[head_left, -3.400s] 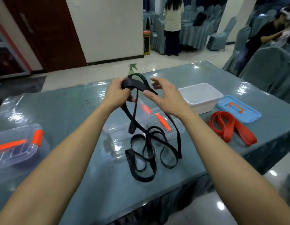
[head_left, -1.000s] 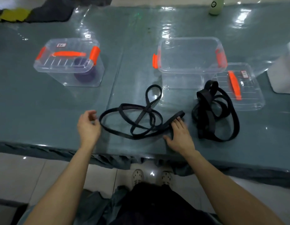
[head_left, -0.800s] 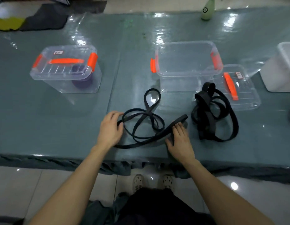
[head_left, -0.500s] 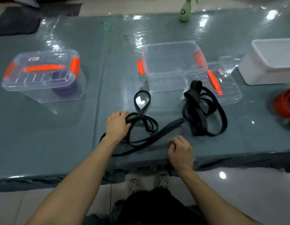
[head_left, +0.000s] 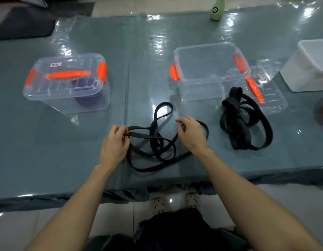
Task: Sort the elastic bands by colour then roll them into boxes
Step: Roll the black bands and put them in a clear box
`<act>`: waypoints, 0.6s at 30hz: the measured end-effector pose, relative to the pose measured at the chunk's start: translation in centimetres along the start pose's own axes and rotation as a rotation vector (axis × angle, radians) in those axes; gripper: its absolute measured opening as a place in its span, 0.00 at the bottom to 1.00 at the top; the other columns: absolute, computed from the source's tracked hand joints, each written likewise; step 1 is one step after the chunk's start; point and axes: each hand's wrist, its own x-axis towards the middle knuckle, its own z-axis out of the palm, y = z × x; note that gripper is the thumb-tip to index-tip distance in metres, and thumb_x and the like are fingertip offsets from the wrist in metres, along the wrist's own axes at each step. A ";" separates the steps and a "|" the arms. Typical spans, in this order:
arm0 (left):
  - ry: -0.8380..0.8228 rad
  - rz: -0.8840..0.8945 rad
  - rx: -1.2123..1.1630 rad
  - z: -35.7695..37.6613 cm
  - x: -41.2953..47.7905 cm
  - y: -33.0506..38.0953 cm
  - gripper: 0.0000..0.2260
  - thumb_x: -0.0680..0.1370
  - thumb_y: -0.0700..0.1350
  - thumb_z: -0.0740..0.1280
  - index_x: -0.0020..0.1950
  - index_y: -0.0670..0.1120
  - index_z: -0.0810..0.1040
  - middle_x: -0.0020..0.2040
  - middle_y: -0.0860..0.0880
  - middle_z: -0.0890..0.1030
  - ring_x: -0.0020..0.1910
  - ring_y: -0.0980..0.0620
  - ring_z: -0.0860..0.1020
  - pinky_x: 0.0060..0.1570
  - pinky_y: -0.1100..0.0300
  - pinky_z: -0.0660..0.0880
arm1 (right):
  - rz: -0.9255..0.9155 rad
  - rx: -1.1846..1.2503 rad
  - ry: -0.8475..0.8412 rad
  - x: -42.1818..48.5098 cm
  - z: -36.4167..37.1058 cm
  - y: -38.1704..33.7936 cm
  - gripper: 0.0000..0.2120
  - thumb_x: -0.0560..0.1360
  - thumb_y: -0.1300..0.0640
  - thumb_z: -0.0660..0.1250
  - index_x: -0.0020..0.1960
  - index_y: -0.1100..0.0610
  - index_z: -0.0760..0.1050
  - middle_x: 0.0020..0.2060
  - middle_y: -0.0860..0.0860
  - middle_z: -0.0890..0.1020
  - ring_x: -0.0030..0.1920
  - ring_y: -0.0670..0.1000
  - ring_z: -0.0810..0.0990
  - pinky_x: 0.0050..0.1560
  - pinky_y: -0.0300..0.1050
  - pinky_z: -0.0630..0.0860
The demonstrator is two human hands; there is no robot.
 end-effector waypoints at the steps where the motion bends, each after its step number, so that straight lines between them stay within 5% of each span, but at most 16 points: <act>1: -0.016 -0.010 0.029 0.0 -0.6 -0.9 0.05 0.80 0.38 0.70 0.52 0.45 0.76 0.52 0.46 0.73 0.41 0.38 0.78 0.39 0.43 0.78 | 0.007 -0.008 -0.084 0.5 0.7 -0.6 0.12 0.83 0.58 0.68 0.64 0.59 0.84 0.58 0.53 0.85 0.54 0.55 0.83 0.61 0.54 0.80; 6: -0.111 -0.146 0.117 0.0 -2.9 -4.1 0.05 0.81 0.42 0.70 0.54 0.47 0.75 0.55 0.47 0.76 0.45 0.38 0.81 0.37 0.46 0.77 | 0.166 -0.111 -0.373 2.3 3.8 -2.2 0.09 0.78 0.55 0.73 0.56 0.56 0.81 0.49 0.52 0.85 0.52 0.56 0.84 0.53 0.50 0.82; 9: -0.097 -0.169 -0.079 0.6 -2.6 -4.0 0.14 0.84 0.44 0.69 0.70 0.47 0.77 0.66 0.45 0.78 0.59 0.40 0.82 0.55 0.43 0.81 | 0.270 -0.084 -0.417 2.4 4.3 -2.1 0.16 0.73 0.49 0.80 0.55 0.55 0.79 0.46 0.51 0.85 0.46 0.51 0.84 0.49 0.49 0.84; 13: -0.187 -0.215 -0.237 2.1 0.3 -1.4 0.28 0.85 0.53 0.70 0.84 0.47 0.69 0.78 0.43 0.73 0.77 0.42 0.71 0.78 0.47 0.67 | 0.300 -0.094 -0.463 1.8 4.6 -2.2 0.23 0.72 0.47 0.82 0.60 0.56 0.80 0.51 0.50 0.86 0.52 0.52 0.85 0.56 0.51 0.85; 15: -0.283 -0.240 -0.238 3.1 1.8 0.0 0.31 0.85 0.55 0.71 0.85 0.48 0.67 0.79 0.43 0.72 0.79 0.43 0.69 0.80 0.48 0.66 | 0.245 -0.091 -0.461 1.3 4.9 -2.5 0.13 0.79 0.52 0.74 0.62 0.55 0.83 0.54 0.50 0.88 0.55 0.53 0.86 0.59 0.52 0.84; 18: -0.321 -0.183 -0.154 4.1 3.4 0.5 0.21 0.83 0.46 0.72 0.76 0.47 0.78 0.67 0.43 0.77 0.69 0.40 0.78 0.72 0.46 0.74 | 0.195 -0.023 -0.479 -0.2 5.1 -3.1 0.11 0.82 0.53 0.66 0.58 0.51 0.87 0.50 0.49 0.89 0.49 0.50 0.86 0.53 0.50 0.84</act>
